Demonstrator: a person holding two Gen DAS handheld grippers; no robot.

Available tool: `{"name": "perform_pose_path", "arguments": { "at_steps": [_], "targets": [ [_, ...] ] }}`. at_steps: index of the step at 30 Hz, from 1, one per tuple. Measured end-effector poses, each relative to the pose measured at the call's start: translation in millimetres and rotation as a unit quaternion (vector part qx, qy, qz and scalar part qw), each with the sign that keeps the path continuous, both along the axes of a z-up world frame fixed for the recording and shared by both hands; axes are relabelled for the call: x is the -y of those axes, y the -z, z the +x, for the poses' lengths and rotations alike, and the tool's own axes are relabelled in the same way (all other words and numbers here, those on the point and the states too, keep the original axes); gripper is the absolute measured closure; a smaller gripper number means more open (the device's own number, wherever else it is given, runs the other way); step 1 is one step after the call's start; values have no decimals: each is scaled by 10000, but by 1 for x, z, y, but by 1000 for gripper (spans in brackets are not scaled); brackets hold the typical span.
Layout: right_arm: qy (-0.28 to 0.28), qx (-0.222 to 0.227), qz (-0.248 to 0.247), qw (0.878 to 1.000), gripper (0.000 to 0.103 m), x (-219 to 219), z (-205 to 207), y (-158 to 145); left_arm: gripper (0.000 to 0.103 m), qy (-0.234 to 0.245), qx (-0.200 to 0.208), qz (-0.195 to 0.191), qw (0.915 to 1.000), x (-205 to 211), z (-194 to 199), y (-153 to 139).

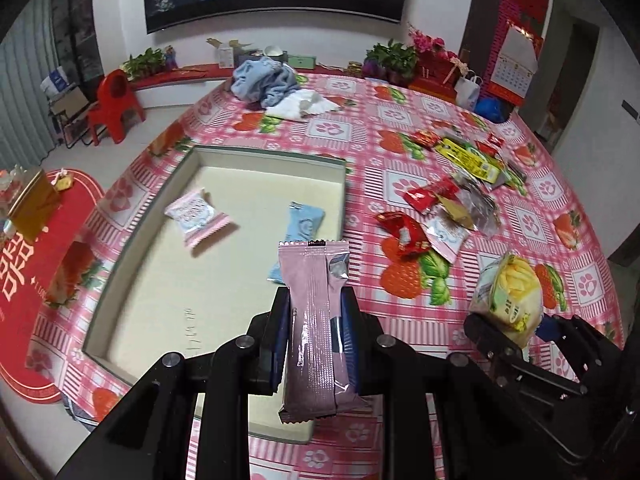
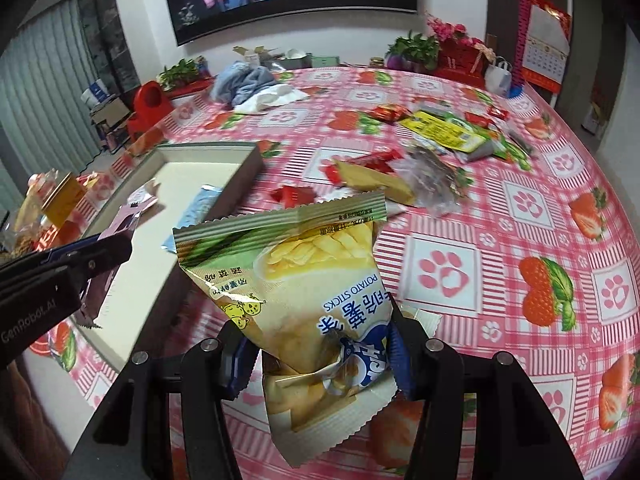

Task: Organize snacks
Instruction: 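Carry the pink bar and potato sticks bag over the white tray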

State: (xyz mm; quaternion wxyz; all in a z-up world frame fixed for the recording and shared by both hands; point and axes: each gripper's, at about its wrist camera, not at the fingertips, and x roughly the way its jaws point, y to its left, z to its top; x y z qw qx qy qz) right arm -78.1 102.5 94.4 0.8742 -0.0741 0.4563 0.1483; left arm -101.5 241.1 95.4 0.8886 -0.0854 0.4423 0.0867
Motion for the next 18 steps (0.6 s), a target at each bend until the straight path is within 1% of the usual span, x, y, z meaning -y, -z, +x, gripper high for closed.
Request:
{"name": "perform_pose_path", "arguments": {
  "at_steps": [7, 10, 15, 18],
  "targets": [
    [-428, 39, -92, 9990, 47, -38, -1, -4, 77, -381, -159, -199, 9989, -38, -3, 11],
    [-623, -14, -38, 9980, 47, -54, -1, -6, 77, -524, -227, -226, 9981, -52, -5, 14],
    [-904, -72, 60, 9959, 47, -80, 2, -8, 77, -612, -334, -50, 9976, -64, -5, 16],
    [-1062, 1, -19, 9943, 47, -96, 3, -11, 77, -685, -397, 51, 9969, -72, -5, 18]
  ]
}}
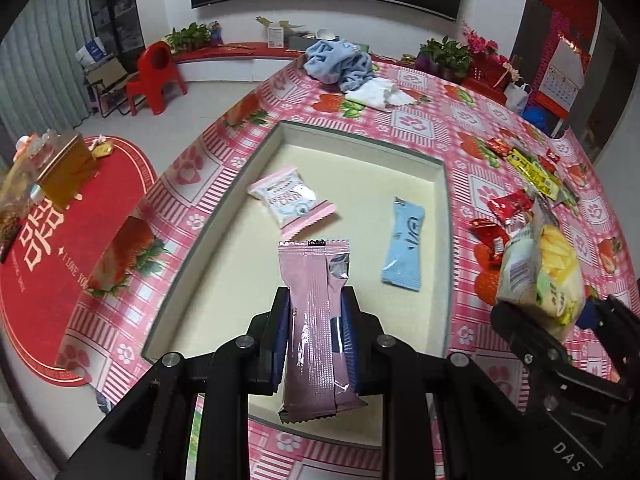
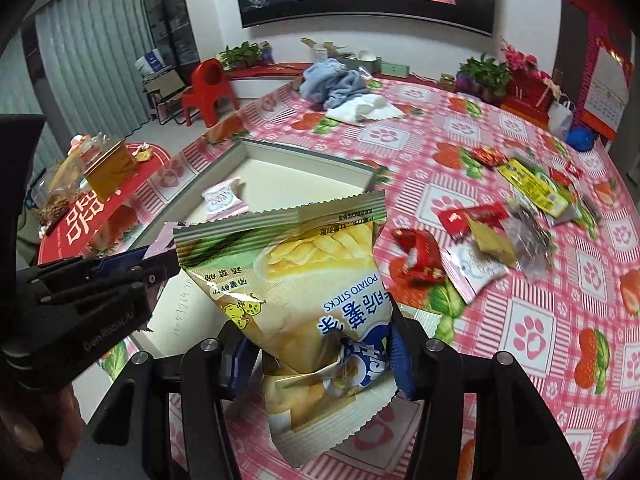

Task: Organize snacks
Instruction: 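Carry the pink bar and potato sticks bag over the white tray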

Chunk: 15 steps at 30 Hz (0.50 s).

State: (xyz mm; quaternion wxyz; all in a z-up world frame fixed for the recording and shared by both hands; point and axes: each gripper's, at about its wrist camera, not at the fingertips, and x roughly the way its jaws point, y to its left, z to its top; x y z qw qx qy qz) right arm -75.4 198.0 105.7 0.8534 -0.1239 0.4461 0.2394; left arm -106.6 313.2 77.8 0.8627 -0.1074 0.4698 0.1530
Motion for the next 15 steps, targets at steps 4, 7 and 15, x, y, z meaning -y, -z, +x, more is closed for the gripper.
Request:
{"name": "perform_pose_path", "arguments": {
  "at_steps": [4, 7, 15],
  "targets": [
    [-152, 65, -59, 9998, 47, -16, 3, -4, 77, -42, -75, 34, 10000, -9, 0, 4],
    [-216, 99, -89, 9997, 47, -27, 7, -6, 77, -39, -122, 62, 9999, -14, 0, 6],
    [-278, -4, -145, 9995, 47, -46, 22, -4, 77, -49, -270, -138, 9995, -32, 9, 11]
  ]
}}
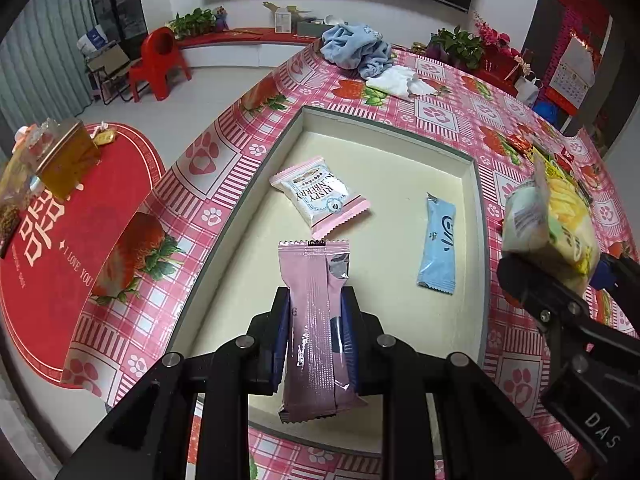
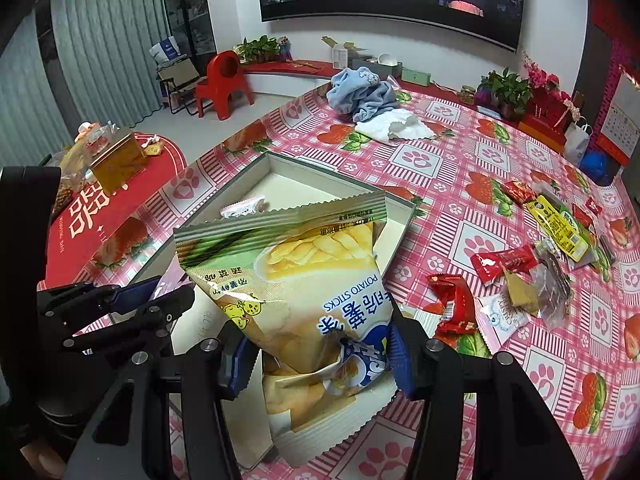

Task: Organize snacks
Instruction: 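Carry the pink bar and potato sticks bag over the white tray, then open both tools to drop the pink bar and potato sticks bag into tray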

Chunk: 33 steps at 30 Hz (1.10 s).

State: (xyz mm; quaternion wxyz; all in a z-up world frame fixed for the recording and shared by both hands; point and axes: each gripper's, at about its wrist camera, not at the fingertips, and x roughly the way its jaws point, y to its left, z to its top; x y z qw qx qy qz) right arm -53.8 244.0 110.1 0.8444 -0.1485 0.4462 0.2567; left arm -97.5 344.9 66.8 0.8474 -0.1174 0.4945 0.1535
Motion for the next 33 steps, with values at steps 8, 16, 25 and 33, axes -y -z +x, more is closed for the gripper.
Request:
{"name": "perform_pose_path", "arguments": {
  "at_steps": [8, 16, 25, 33],
  "targets": [
    [98, -293, 53, 9995, 47, -9, 22, 6, 77, 105, -102, -30, 9999, -13, 14, 0],
    [23, -493, -96, 9987, 47, -29, 46, 16, 76, 208, -203, -179, 9994, -24, 34, 4],
    [165, -788, -235, 9965, 46, -47, 74, 30, 76, 365, -375, -285, 9982, -22, 54, 16],
    [-32, -473, -95, 9988, 7, -55, 70, 19, 43, 356, -253, -268, 9987, -28, 49, 18]
  ]
}}
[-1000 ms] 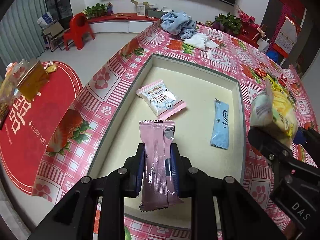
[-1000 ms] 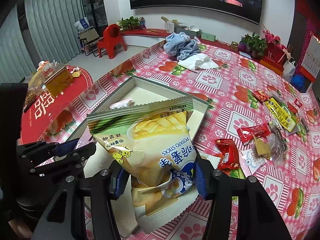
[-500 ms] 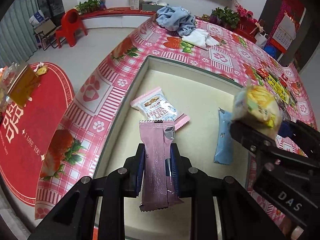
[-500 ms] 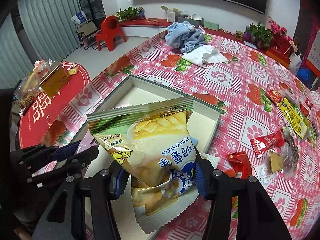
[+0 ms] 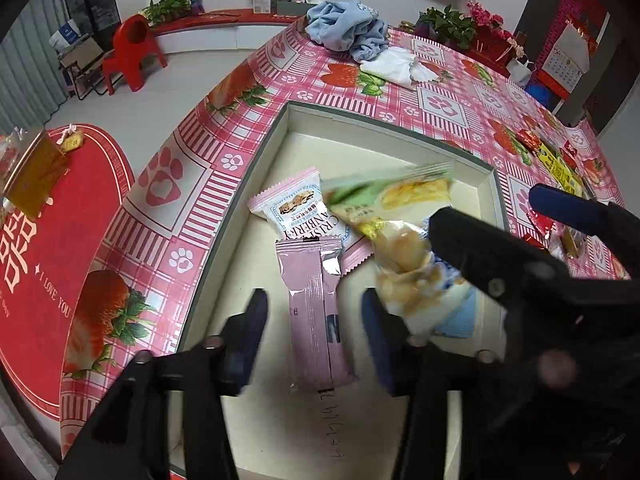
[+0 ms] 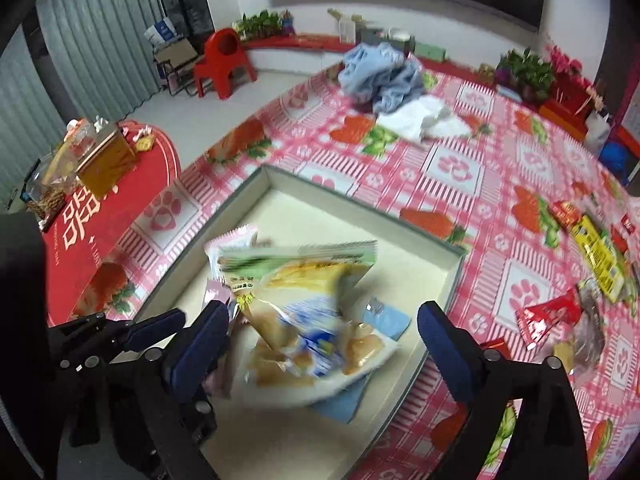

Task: Organize snacks
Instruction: 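Open both tools to drop the pink bar and potato sticks bag into tray, then move left tool to red packet while right tool reaches for jerky pack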

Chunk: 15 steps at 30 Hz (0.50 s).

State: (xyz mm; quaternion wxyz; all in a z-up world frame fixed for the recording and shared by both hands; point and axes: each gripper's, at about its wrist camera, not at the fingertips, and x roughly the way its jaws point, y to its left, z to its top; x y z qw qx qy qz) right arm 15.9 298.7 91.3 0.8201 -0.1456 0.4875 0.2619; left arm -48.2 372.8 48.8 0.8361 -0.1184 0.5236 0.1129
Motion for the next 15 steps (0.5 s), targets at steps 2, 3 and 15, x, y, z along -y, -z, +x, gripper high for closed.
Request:
{"name": "perform_pose_path", "arguments": {
  "at_steps": [2, 3, 15],
  "targets": [
    [32, -37, 153, 9999, 7, 4, 0, -5, 42, -4, 45, 10, 10000, 1, -3, -2],
    [75, -34, 213, 9997, 7, 8, 0, -7, 42, 11, 76, 12, 10000, 2, -6, -4],
    [924, 346, 535, 9937, 7, 104, -32, -15, 39, 188, 396, 139, 9989, 42, -27, -23]
  ]
}}
